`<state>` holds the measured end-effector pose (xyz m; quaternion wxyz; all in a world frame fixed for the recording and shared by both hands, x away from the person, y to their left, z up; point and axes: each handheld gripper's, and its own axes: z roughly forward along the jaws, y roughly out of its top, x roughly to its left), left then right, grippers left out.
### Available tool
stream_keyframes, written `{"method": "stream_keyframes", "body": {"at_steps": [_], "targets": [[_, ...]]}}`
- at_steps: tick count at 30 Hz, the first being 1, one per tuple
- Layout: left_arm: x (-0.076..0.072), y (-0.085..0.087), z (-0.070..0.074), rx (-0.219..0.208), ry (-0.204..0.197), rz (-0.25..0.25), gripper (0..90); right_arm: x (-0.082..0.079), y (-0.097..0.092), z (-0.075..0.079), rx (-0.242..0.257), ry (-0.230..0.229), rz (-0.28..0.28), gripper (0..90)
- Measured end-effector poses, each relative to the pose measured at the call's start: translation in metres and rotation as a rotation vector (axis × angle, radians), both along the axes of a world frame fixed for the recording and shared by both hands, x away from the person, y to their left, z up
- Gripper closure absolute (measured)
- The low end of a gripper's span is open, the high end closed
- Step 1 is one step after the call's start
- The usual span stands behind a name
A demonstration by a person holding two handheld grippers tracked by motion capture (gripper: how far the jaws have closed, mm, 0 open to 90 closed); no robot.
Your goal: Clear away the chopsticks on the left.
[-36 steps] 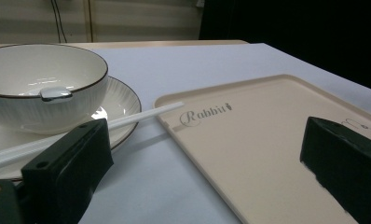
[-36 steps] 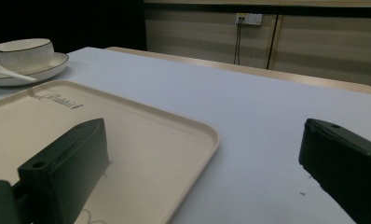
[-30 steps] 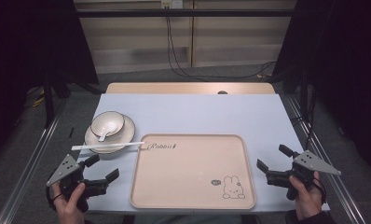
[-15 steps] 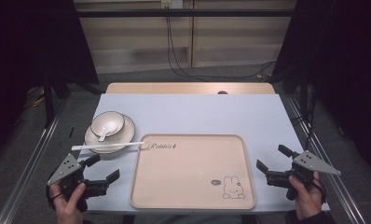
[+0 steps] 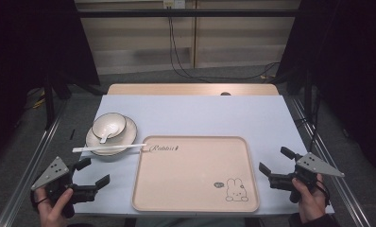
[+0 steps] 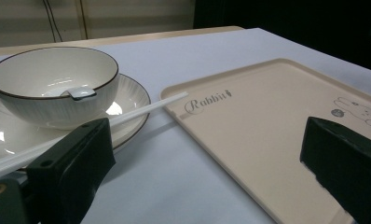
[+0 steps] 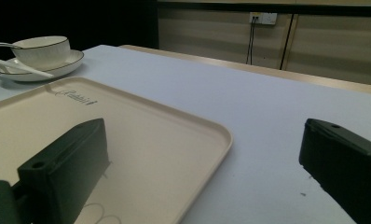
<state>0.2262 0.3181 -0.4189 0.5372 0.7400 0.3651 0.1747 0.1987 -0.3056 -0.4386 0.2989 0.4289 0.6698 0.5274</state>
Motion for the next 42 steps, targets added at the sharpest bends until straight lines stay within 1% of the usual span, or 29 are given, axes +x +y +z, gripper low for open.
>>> {"method": "stream_keyframes", "body": {"at_steps": [2,4,5,6,8,9,10,12,14,15,17,18,19,20,21,22,24,25,27,28,33,34,35,36,37,38,40,41,42], "targets": [[0.000,0.004,0.002,0.017,-0.006,-0.001,2.6,0.000,0.000,0.000,-0.004,-0.002,0.001,0.8],[0.001,0.008,0.005,0.042,-0.006,0.019,2.9,0.000,0.000,0.000,-0.003,-0.003,-0.001,0.8],[0.001,0.008,0.005,0.042,-0.006,0.019,3.3,0.000,0.000,0.000,-0.003,-0.003,-0.001,0.8],[0.004,0.014,0.007,0.055,0.007,0.012,3.6,0.000,0.001,0.000,-0.003,0.001,0.002,0.8],[0.009,0.018,0.007,0.055,0.027,0.004,4.3,0.001,0.001,0.000,-0.004,-0.001,0.001,0.8],[0.009,0.018,0.007,0.055,0.027,0.004,4.9,0.001,0.001,0.000,-0.004,-0.001,0.001,0.8],[0.017,0.023,0.007,0.067,0.042,-0.011,5.0,0.001,0.001,0.000,-0.004,-0.002,0.006,0.8],[0.024,0.027,0.004,0.107,0.056,-0.024,5.0,0.001,0.001,0.000,-0.007,-0.002,0.009,1.0],[0.033,0.030,0.001,0.176,0.054,-0.049,5.3,0.001,0.001,-0.001,-0.007,-0.001,0.010,1.2],[0.037,0.030,-0.001,0.191,0.075,-0.063,5.3,0.001,0.002,-0.001,-0.009,-0.002,0.009,1.2],[0.045,0.032,-0.002,0.200,0.097,-0.094,5.4,0.001,0.002,-0.001,-0.010,0.000,0.012,1.2],[0.048,0.033,-0.002,0.204,0.100,-0.117,5.3,0.001,0.002,-0.001,-0.010,0.002,0.013,1.2],[0.048,0.033,-0.002,0.204,0.100,-0.117,5.3,0.001,0.002,-0.001,-0.010,0.002,0.013,1.2],[0.054,0.033,-0.001,0.209,0.095,-0.156,5.3,0.001,0.002,-0.001,-0.015,0.002,0.014,1.2],[0.054,0.033,-0.001,0.209,0.095,-0.156,5.0,0.001,0.002,-0.001,-0.014,0.001,0.016,1.2],[0.060,0.034,-0.001,0.222,0.101,-0.180,5.1,0.001,0.002,-0.001,-0.013,0.001,0.017,1.1],[0.065,0.034,0.000,0.232,0.104,-0.188,5.5,0.001,0.002,-0.001,-0.012,0.002,0.016,1.1],[0.072,0.034,0.000,0.230,0.104,-0.198,5.6,0.001,0.002,-0.001,-0.013,0.002,0.017,1.1],[0.078,0.034,0.000,0.243,0.107,-0.215,6.3,0.001,0.002,-0.001,-0.012,0.002,0.017,1.1],[0.082,0.035,0.000,0.251,0.098,-0.223,6.6,0.001,0.002,-0.001,-0.012,0.002,0.018,1.1],[0.094,0.037,-0.001,0.270,0.089,-0.222,8.6,0.001,0.002,-0.001,-0.017,-0.001,0.024,1.1],[0.099,0.038,-0.001,0.281,0.098,-0.232,12.0,0.001,0.002,-0.001,-0.013,-0.001,0.020,1.1],[0.099,0.038,-0.001,0.281,0.098,-0.232,14.0,0.001,0.002,-0.001,-0.013,0.001,0.021,1.1],[0.102,0.038,-0.002,0.298,0.091,-0.266,19.4,0.001,0.002,-0.001,-0.015,0.001,0.021,1.1],[0.104,0.037,-0.003,0.308,0.081,-0.282,22.7,0.001,0.002,-0.001,-0.017,0.001,0.023,1.2],[0.106,0.037,-0.004,0.324,0.071,-0.279,26.6,0.001,0.002,-0.001,-0.017,-0.001,0.023,1.1],[0.109,0.037,-0.006,0.332,0.060,-0.283,34.1,0.001,0.003,-0.001,-0.017,0.002,0.025,1.2],[0.109,0.037,-0.006,0.332,0.060,-0.283,39.5,0.001,0.003,-0.001,-0.017,0.002,0.025,1.2],[0.114,0.039,-0.009,0.334,0.057,-0.282,45.7,0.002,0.003,-0.001,-0.021,-0.001,0.021,1.2]]}}
